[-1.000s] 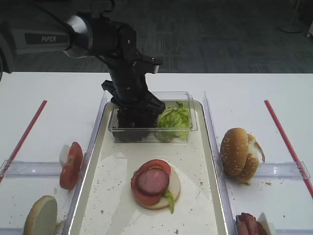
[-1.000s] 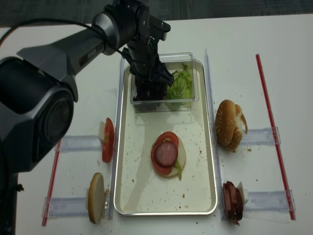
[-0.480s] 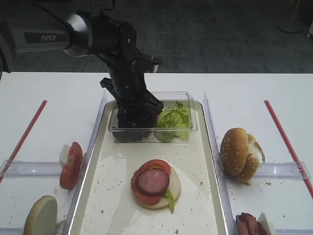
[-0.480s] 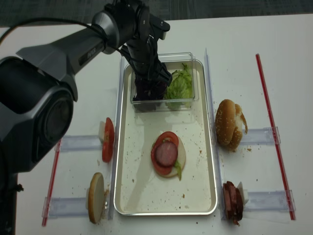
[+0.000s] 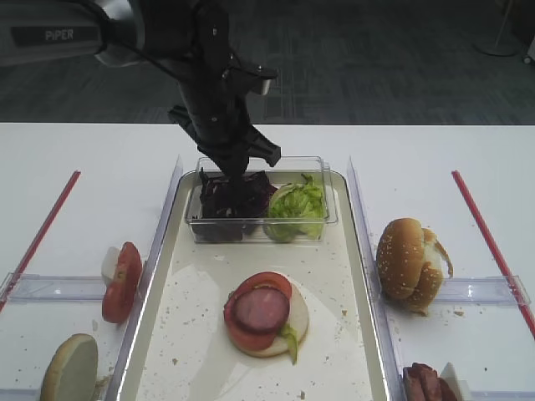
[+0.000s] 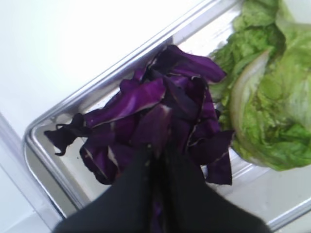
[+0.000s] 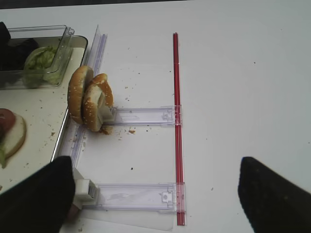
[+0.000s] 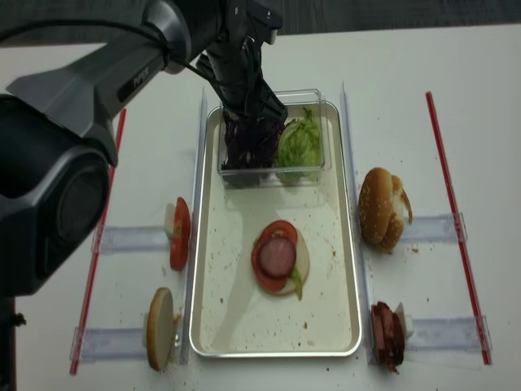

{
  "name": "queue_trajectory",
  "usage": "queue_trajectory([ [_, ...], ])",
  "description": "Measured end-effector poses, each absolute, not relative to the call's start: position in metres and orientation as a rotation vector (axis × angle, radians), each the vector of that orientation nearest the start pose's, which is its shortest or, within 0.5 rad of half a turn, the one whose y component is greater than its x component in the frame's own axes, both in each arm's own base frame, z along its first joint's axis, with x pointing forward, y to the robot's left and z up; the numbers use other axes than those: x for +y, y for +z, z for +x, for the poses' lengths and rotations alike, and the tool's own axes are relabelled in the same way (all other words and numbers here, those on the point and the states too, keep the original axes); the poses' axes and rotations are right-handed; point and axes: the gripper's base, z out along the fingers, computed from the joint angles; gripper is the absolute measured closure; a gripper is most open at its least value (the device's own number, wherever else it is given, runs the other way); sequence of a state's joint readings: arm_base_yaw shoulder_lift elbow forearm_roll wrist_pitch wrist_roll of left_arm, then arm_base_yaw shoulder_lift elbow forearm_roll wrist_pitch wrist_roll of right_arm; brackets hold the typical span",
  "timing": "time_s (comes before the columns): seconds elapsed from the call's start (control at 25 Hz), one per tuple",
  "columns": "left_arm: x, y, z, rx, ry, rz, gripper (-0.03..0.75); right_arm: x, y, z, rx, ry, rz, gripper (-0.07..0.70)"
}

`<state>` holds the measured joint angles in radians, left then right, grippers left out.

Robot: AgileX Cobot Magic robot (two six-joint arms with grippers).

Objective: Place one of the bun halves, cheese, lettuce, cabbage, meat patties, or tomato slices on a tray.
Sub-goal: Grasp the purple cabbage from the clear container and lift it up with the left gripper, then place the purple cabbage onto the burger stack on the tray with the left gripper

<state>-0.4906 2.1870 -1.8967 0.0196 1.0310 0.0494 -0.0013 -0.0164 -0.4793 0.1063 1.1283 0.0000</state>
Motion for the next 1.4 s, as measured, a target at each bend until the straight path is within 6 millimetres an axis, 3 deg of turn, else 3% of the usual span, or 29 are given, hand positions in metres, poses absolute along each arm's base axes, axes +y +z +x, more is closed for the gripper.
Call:
queue_trajectory([
  [0.2,-0.218,0.245,0.412,2.666,-0.090,0.745,0.720,0.009,0.266,-0.008,2.114,0.128,-0.008,-0.060],
  [0.4,-0.215,0.260,0.406,2.657,-0.091,0.742,0.720,0.009,0.266,-0.008,2.114,0.128,-0.008,-0.060],
  [1.04,-0.207,0.276,0.395,2.695,-0.049,0.758,0.720,0.009,0.266,-0.008,2.114,0.128,-0.008,-0.060],
  [1.4,-0.194,0.312,0.370,2.646,-0.064,0.742,0.721,0.009,0.266,-0.008,2.114,0.128,-0.008,-0.060],
])
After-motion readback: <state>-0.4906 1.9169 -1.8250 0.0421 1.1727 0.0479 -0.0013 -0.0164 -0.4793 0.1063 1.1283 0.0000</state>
